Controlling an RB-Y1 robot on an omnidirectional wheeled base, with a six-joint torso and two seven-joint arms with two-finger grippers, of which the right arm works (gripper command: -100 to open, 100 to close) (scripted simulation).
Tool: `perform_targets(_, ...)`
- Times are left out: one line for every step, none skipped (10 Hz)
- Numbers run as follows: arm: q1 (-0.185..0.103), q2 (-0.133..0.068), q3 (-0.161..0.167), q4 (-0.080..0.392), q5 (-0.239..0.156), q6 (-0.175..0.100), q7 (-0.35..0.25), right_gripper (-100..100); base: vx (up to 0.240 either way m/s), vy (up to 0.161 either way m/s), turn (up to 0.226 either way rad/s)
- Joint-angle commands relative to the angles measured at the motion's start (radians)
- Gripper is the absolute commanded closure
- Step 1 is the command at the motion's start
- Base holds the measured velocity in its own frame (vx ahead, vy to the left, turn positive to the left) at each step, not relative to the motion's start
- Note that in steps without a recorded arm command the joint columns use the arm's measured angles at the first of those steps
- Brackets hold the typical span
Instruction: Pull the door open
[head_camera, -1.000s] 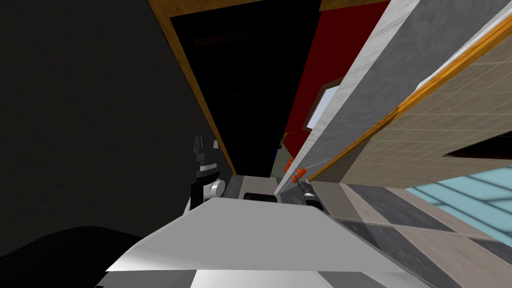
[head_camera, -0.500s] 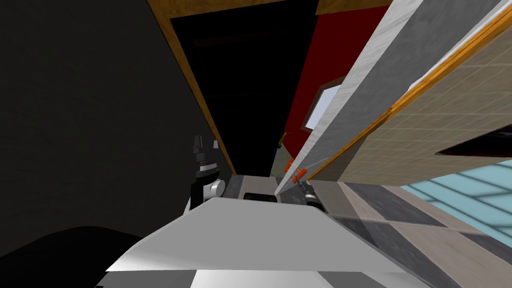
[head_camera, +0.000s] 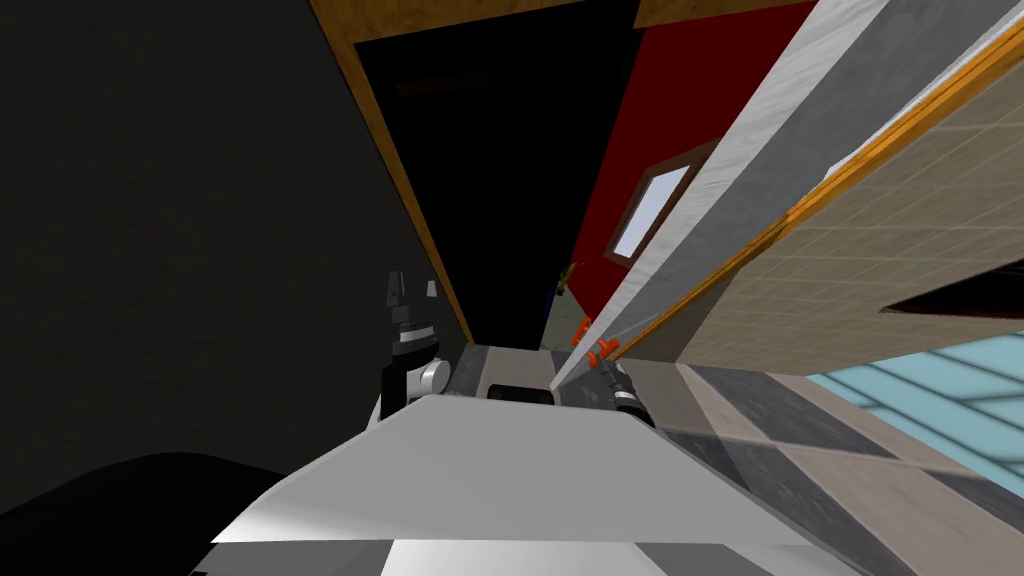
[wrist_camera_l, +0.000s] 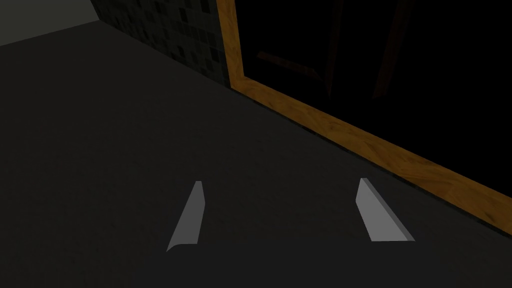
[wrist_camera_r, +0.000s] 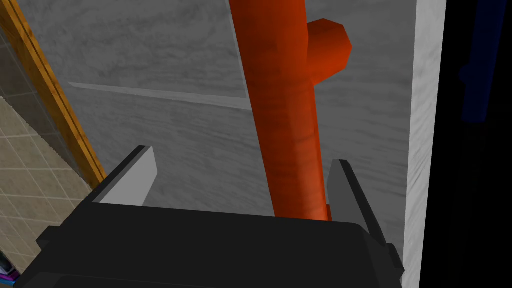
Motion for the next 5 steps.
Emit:
perform_targets(-0.005, -0.028, -0.024, 0.016, -0.014, 0.011, -0.008, 100, -0.041, -0.004, -0.026)
perform_targets(-0.003, -0.03, -0.025, 0.017, -0.021, 0.012, -0.023, 100, -0.028, -0.001, -0.003)
perform_targets(-0.001, -0.032, -0.025, 0.018, -0.027, 0.012, -0.039, 100, -0.04, -0.006, 0.029)
perform_targets(0.001, -0.035, -0.025, 0.019, -0.034, 0.012, -0.055, 100, -0.056, -0.007, 0.039)
perform_targets(0.006, -0.039, -0.026, 0.021, -0.047, 0.013, -0.086, 100, -0.073, -0.021, 0.066)
